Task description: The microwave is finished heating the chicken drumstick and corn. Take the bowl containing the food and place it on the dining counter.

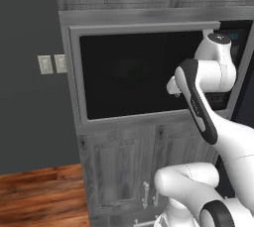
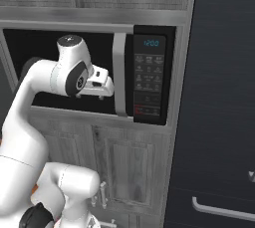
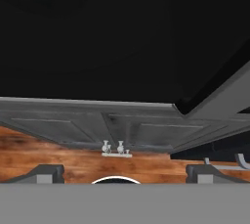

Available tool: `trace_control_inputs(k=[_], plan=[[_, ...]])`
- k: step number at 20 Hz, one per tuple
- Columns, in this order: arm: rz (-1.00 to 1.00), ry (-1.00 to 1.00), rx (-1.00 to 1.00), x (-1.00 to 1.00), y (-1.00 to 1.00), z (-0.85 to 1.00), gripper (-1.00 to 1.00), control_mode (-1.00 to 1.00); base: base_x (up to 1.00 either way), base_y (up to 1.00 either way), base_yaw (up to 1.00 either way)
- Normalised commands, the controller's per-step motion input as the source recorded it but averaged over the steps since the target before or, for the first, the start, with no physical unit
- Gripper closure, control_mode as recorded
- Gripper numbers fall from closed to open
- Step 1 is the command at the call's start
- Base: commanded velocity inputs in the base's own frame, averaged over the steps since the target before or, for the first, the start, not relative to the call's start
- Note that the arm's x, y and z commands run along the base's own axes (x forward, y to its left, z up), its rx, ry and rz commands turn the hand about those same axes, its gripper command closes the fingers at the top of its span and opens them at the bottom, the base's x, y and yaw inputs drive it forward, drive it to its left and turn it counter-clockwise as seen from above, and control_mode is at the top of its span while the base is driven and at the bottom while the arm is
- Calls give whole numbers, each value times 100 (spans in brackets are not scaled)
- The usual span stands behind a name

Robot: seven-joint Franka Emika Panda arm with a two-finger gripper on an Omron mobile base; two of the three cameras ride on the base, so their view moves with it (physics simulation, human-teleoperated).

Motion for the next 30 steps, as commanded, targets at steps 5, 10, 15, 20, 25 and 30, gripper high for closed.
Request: trace_control_inputs(k=[5, 10, 15, 20, 25, 30], plan=[[0, 0, 0, 0, 0, 0, -100, -100, 0, 0, 0], [0, 0, 0, 0, 0, 0, -100, -100, 0, 0, 0], [0, 0, 0, 0, 0, 0, -100, -100, 0, 0, 0], [0, 0, 0, 0, -4, 0, -100, 100, 0, -6, 0], [0, 0, 0, 0, 0, 0, -100, 100, -10, -37, 0], [0, 0, 0, 0, 0, 0, -100, 100, -36, -24, 0]])
